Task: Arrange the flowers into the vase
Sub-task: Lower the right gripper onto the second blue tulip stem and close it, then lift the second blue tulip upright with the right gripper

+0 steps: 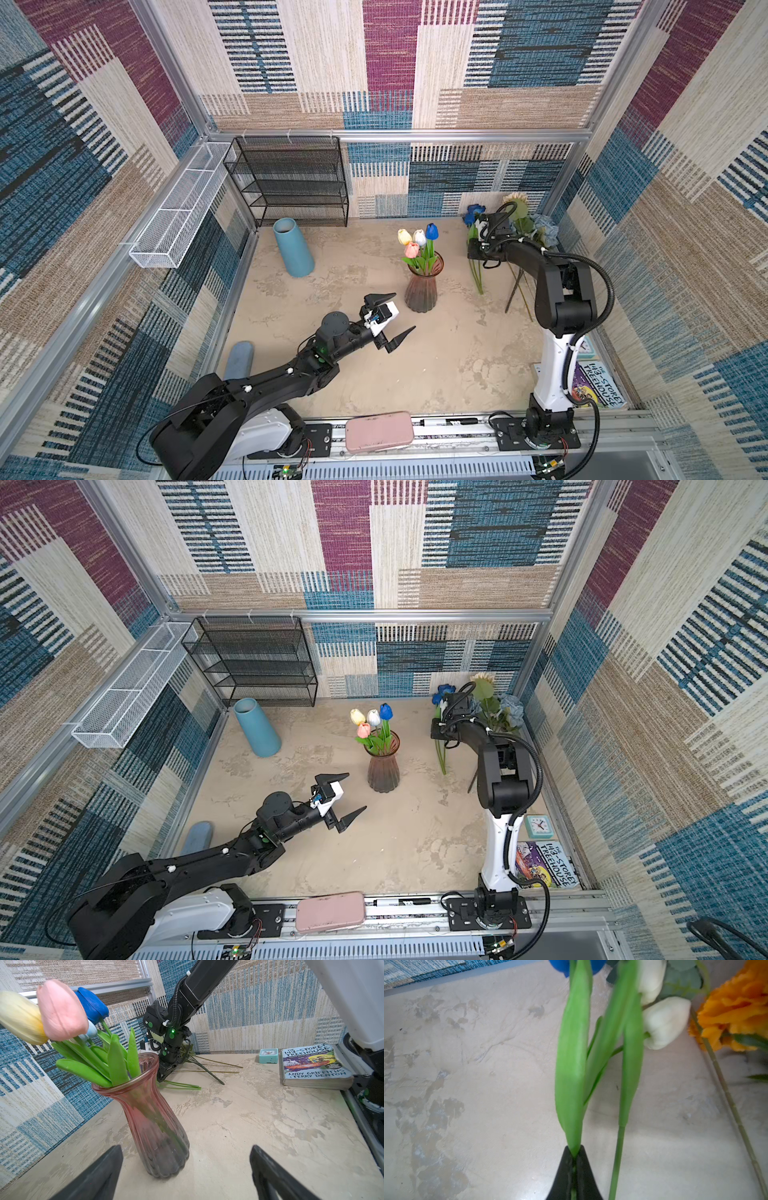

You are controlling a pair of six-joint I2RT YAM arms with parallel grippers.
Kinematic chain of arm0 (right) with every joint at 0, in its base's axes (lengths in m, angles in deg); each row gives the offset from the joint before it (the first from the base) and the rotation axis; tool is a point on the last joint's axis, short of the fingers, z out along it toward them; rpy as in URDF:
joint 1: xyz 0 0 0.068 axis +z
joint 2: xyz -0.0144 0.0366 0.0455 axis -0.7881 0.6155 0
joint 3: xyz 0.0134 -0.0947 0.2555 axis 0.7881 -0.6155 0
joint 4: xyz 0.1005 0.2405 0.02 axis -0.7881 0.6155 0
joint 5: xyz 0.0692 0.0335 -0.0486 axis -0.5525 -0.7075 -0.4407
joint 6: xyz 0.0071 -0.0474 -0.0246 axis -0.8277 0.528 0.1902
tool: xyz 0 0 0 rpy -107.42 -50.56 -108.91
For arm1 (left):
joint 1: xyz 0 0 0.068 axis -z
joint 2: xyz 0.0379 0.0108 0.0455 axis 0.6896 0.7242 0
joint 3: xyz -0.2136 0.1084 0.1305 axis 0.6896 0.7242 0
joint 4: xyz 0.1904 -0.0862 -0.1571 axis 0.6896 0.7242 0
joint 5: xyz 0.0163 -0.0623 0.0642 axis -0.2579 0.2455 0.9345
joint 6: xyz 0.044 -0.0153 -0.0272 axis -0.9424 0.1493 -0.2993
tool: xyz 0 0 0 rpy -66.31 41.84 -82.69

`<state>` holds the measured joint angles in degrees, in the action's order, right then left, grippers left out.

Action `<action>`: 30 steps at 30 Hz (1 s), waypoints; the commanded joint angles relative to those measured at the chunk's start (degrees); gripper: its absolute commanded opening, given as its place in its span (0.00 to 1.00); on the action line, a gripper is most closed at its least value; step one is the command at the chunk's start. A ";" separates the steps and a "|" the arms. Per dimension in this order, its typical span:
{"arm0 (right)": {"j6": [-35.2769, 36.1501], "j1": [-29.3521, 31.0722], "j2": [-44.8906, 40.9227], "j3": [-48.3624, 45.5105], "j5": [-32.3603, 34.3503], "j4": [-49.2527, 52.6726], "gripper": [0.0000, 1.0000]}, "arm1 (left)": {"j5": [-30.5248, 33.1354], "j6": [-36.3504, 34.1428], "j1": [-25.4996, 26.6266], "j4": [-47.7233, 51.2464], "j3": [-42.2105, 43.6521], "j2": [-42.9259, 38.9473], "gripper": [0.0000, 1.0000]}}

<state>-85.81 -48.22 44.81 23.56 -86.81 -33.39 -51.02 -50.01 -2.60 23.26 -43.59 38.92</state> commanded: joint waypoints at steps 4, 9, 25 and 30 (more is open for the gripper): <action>-0.62 0.07 -4.86 -4.13 -2.47 -3.76 0.05 | 0.08 0.49 -0.04 -1.71 -0.52 -0.26 0.98; -0.59 0.53 -9.32 -7.11 -4.98 -6.65 0.05 | -0.24 0.77 -0.04 -1.60 -0.61 -0.79 0.98; -3.79 1.90 -33.89 -20.00 -21.41 -26.34 0.00 | -0.68 3.04 -0.17 0.94 -1.65 -10.74 0.98; -7.34 3.42 -42.17 -28.17 -33.17 -43.15 0.00 | 0.00 3.17 -0.21 -0.42 -1.75 -11.01 0.98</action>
<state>-90.31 -45.57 5.16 -2.25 -111.02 -62.68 -51.20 -48.57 -2.71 24.04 -44.96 27.91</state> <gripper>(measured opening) 0.073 0.985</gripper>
